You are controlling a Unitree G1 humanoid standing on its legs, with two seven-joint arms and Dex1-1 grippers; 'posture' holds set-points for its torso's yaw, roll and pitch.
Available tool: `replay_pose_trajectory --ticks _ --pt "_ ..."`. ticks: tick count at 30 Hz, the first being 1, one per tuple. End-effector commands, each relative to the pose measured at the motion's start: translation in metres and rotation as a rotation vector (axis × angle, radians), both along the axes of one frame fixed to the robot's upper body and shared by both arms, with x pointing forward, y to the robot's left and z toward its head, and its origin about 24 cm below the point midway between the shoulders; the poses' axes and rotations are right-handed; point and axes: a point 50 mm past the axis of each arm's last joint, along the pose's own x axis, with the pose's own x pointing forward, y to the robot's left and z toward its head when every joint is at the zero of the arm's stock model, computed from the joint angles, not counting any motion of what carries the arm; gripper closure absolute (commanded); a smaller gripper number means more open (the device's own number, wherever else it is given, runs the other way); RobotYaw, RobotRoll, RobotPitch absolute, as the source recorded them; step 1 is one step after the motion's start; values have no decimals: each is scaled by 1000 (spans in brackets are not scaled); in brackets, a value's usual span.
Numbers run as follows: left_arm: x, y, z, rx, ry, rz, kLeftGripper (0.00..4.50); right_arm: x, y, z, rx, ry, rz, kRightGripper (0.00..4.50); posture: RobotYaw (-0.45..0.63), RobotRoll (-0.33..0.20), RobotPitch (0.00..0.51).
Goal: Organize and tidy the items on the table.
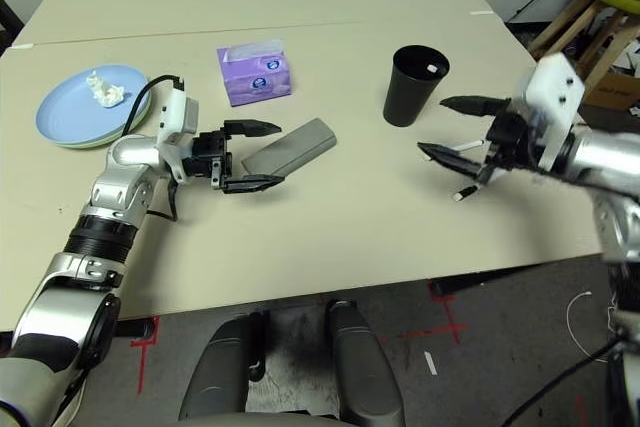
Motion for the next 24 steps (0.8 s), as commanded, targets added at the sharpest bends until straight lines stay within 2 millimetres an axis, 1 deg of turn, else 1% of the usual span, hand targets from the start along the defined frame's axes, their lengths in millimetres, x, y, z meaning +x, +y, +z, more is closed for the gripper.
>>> replay_pose_trajectory --ticks 1,4,6,8,12,16,19,24 --pt "-4 2 -3 1 1 6 32 1 -3 -14 -216 104 -41 0 26 0 182" --pt "-4 3 -3 -1 3 15 32 -2 0 -15 -327 147 8 0 25 0 192" --pt "-5 3 -4 0 4 18 32 -3 -1 -19 -460 191 54 0 24 0 196" --pt "-5 3 -4 1 4 18 32 -2 1 -19 -558 211 104 0 26 0 196" --pt "-8 0 -2 0 6 6 32 3 4 -9 -736 229 209 0 44 0 213" --pt "-9 0 -1 -2 9 11 32 11 -1 -3 -898 244 291 0 61 0 225" --pt "-10 2 -1 -6 11 25 32 15 -6 -5 -995 257 347 0 68 0 231" --pt "-12 4 0 -4 17 32 32 18 -5 -6 -1056 238 438 0 73 0 237"
